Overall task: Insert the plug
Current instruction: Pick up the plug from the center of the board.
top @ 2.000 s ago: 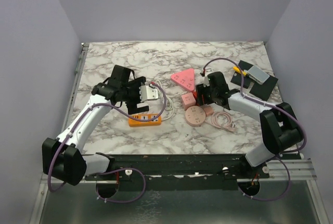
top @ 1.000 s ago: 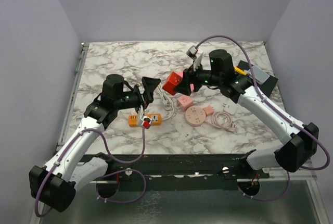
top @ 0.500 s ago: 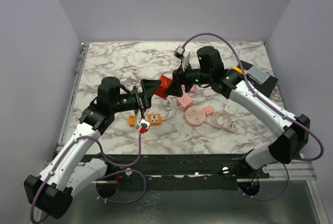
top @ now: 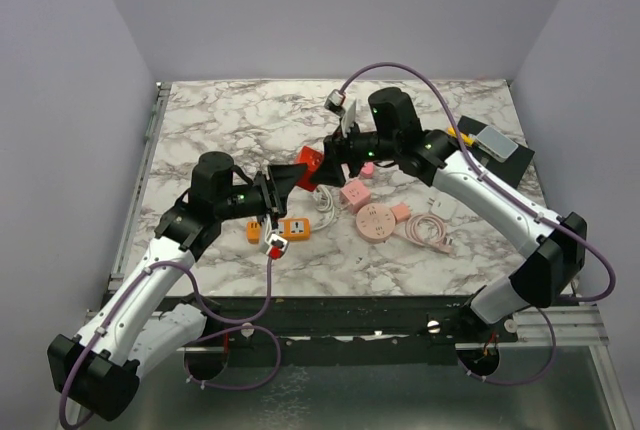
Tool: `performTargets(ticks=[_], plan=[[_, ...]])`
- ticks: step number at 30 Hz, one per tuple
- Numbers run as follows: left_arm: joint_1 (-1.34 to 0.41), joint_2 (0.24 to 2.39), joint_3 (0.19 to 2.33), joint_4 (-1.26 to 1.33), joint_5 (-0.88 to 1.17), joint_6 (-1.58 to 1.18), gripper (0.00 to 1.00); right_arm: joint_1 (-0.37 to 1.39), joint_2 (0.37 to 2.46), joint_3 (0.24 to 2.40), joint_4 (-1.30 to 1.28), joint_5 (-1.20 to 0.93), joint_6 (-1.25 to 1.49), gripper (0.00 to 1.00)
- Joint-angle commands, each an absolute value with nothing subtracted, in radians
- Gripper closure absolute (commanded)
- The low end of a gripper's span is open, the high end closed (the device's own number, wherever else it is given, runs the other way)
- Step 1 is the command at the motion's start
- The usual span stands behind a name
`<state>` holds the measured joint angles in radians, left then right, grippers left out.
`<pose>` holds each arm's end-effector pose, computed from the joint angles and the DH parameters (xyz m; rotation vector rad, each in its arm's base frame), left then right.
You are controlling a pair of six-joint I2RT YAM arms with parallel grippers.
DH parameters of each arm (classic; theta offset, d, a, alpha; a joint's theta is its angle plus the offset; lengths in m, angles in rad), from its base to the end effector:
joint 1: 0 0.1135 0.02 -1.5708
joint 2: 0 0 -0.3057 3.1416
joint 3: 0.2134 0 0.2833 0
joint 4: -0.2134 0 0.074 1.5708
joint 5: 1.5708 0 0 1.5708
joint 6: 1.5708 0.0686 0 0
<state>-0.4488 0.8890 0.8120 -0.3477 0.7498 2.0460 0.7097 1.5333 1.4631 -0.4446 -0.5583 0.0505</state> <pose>0.1790 -0.1381 0.3382 1.8863 0.1412 0.3441 0.2828 0.2908 0.3943 -1.0307 1.9083 1.0323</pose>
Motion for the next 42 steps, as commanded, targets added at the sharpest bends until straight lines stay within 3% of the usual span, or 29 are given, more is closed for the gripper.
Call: performTargets(ticks=[1, 3, 5, 6, 11, 17, 21, 31, 35, 39, 42], plan=[[-0.463, 0.879, 0.807, -0.319, 0.781, 2.048, 0.86, 0.733, 1.486, 1.471, -0.435, -0.575, 0.027, 0.44], [-0.463, 0.874, 0.813, -0.316, 0.755, 1.988, 0.92, 0.732, 1.426, 1.425, -0.411, -0.513, 0.015, 0.32], [-0.463, 0.857, 0.805, -0.275, 0.723, 1.899, 0.97, 0.731, 1.346, 1.355, -0.367, -0.444, 0.01, 0.08], [-0.463, 0.844, 0.789, -0.228, 0.706, 1.836, 1.0, 0.731, 1.31, 1.318, -0.344, -0.41, 0.01, 0.01], [-0.463, 0.784, 0.723, -0.018, 0.619, 1.588, 1.0, 0.726, 1.153, 1.199, -0.269, -0.283, 0.01, 0.0], [-0.463, 0.722, 0.636, 0.253, 0.574, 1.394, 1.0, 0.726, 1.09, 1.114, -0.165, -0.383, 0.028, 0.0], [-0.463, 0.68, 0.568, 0.377, 0.604, 1.414, 1.0, 0.725, 1.123, 1.128, -0.088, -0.46, 0.065, 0.0], [-0.463, 0.622, 0.526, 0.384, 0.678, 1.508, 1.0, 0.726, 1.21, 1.14, 0.098, -0.644, 0.113, 0.0], [-0.464, 0.657, 0.619, 0.363, 0.584, 1.109, 1.0, 0.727, 1.19, 1.143, 0.043, -0.561, 0.04, 0.0], [-0.463, 0.78, 0.854, 0.101, 0.373, 0.62, 1.0, 0.727, 1.118, 1.085, 0.029, -0.448, -0.096, 0.0], [-0.463, 0.842, 0.948, -0.042, 0.355, 0.358, 1.0, 0.727, 1.072, 1.023, 0.038, -0.379, -0.194, 0.0]])
